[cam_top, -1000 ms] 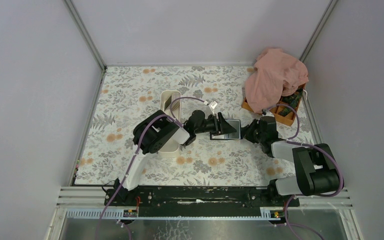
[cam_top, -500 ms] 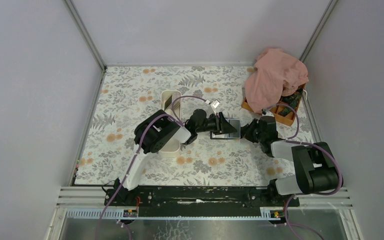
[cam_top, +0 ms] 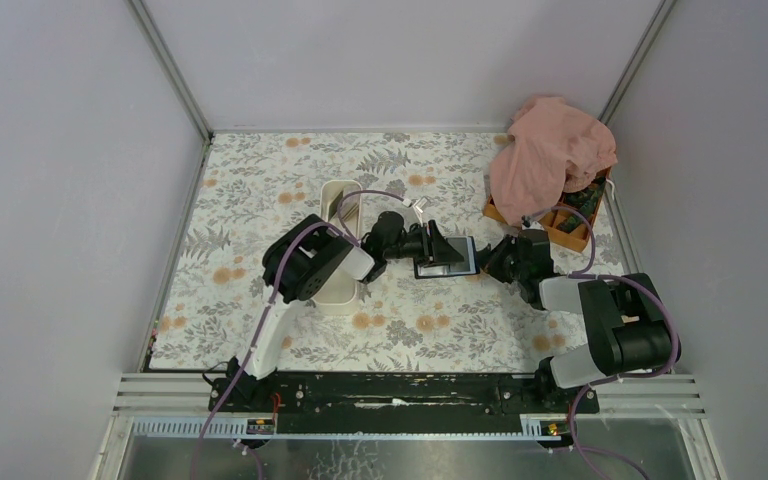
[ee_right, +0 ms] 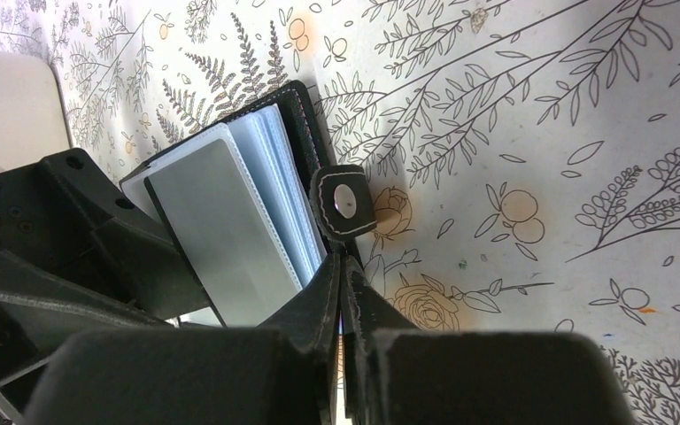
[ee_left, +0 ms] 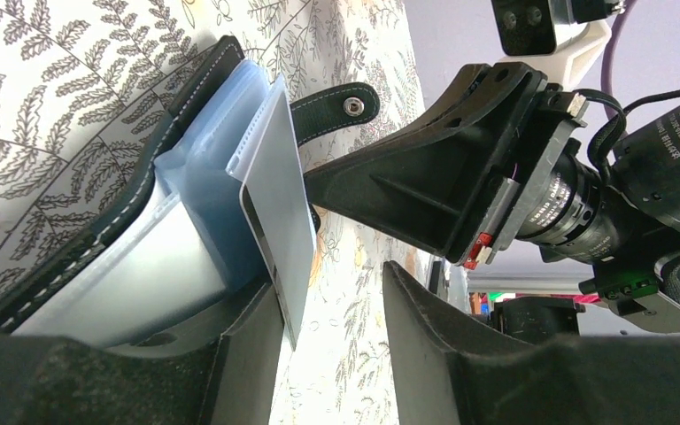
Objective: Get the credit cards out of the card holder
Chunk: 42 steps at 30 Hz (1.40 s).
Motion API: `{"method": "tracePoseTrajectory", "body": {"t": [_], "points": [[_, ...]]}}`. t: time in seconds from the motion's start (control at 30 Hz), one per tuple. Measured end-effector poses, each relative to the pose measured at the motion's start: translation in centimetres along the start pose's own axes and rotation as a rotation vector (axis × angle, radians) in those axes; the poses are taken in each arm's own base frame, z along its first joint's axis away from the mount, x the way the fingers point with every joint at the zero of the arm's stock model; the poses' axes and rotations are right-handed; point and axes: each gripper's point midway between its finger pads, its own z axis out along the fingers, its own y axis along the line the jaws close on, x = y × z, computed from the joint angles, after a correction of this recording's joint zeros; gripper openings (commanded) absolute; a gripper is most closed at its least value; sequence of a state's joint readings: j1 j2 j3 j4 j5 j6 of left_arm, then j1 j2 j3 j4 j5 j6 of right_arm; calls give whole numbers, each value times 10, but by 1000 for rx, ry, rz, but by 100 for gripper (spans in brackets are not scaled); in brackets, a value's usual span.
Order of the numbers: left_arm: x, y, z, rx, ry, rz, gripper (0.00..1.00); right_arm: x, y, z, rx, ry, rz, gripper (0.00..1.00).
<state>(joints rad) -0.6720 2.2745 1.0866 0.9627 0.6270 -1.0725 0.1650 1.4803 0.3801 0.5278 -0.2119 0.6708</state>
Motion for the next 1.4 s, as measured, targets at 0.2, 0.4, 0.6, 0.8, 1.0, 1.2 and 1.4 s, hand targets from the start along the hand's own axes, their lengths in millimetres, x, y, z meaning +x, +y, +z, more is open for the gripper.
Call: {"method": "tracePoseTrajectory", "body": {"t": [0.2, 0.4, 0.6, 0.8, 1.0, 1.2, 1.4], "points": [[5, -1, -2, 10, 30, -12, 51, 0, 0, 0, 4, 4, 9, 1], [6, 3, -6, 0, 41, -24, 50, 0, 1, 1, 4, 9, 21, 1], [6, 5, -10, -2, 45, -31, 49, 0, 0, 1, 3, 10, 26, 1], [5, 7, -15, -6, 47, -38, 47, 0, 0, 1, 2, 12, 36, 1], [3, 12, -23, -19, 40, -50, 44, 0, 0, 1, 2, 14, 37, 1], [3, 16, -27, -30, 40, -51, 17, 0, 0, 1, 2, 14, 38, 1], [4, 19, -28, -44, 46, -49, 0, 0, 0, 1, 1, 15, 39, 1]]}}
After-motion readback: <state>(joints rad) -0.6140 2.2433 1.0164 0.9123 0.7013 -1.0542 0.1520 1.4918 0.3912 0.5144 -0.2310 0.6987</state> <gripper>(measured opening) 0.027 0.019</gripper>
